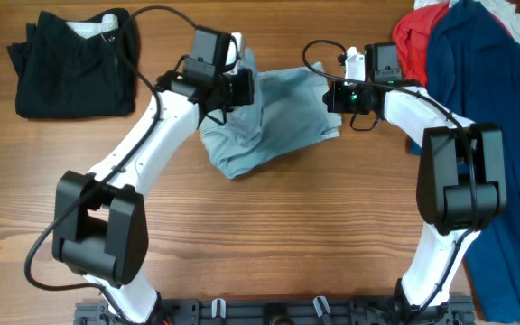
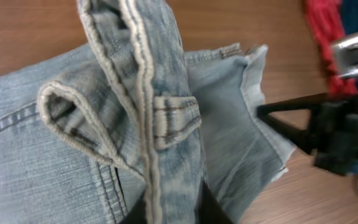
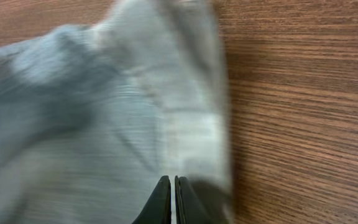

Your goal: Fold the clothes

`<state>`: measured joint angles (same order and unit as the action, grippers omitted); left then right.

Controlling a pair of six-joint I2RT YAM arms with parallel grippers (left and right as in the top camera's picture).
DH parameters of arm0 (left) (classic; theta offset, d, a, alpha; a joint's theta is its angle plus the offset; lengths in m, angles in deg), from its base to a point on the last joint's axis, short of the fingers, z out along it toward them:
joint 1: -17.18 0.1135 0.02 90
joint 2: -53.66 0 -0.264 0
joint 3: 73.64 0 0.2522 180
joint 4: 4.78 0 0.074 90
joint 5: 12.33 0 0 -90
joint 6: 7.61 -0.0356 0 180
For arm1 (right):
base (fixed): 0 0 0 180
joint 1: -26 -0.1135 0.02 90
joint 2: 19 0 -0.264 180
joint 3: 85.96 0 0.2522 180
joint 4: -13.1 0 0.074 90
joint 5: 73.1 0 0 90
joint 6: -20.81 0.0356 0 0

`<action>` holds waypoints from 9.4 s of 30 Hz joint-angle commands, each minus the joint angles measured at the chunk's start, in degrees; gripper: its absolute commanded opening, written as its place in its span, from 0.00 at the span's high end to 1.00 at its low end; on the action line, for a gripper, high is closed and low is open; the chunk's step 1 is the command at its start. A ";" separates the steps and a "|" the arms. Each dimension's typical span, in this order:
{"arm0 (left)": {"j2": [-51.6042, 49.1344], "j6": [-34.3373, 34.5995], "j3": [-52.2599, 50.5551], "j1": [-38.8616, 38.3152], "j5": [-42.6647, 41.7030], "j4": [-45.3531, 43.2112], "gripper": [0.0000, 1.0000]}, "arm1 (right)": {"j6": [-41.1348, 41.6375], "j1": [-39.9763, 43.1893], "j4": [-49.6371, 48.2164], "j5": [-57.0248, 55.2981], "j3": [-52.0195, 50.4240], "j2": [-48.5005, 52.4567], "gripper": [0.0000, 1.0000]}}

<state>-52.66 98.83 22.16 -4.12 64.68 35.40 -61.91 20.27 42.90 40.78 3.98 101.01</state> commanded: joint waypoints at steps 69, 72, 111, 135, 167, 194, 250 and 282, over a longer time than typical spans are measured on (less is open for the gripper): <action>5.07 0.26 1.27 15.96 1.55 15.85 0.00 | -5.29 1.11 45.92 -10.80 33.24 -5.68 0.96; 5.07 0.26 1.27 15.96 1.55 15.85 0.00 | -4.11 3.93 43.80 -14.78 29.22 -4.31 0.96; 5.07 0.33 1.27 16.09 4.13 16.37 0.00 | 4.50 -7.23 23.47 2.93 22.43 12.13 0.21; 1.31 -4.13 -0.33 -1.60 4.22 15.13 0.00 | 4.66 8.17 29.11 2.71 32.72 6.03 0.06; -8.44 -5.25 -10.78 -0.46 40.00 23.69 0.00 | 1.70 8.33 30.10 1.11 32.72 6.12 0.02; -1.53 -16.24 -4.66 -3.85 25.35 -3.78 0.00 | 1.70 8.22 30.29 -0.52 32.68 6.12 0.01; 14.43 -15.69 -0.63 3.04 24.41 -0.31 0.96 | 1.73 6.88 29.86 0.11 32.68 6.12 0.01; 14.47 -42.91 -0.52 31.28 28.87 -30.56 0.96 | 1.86 6.25 31.36 0.11 32.68 6.12 0.01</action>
<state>-36.49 66.38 20.10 23.90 106.79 9.06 -59.00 27.50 74.19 40.84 35.54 108.81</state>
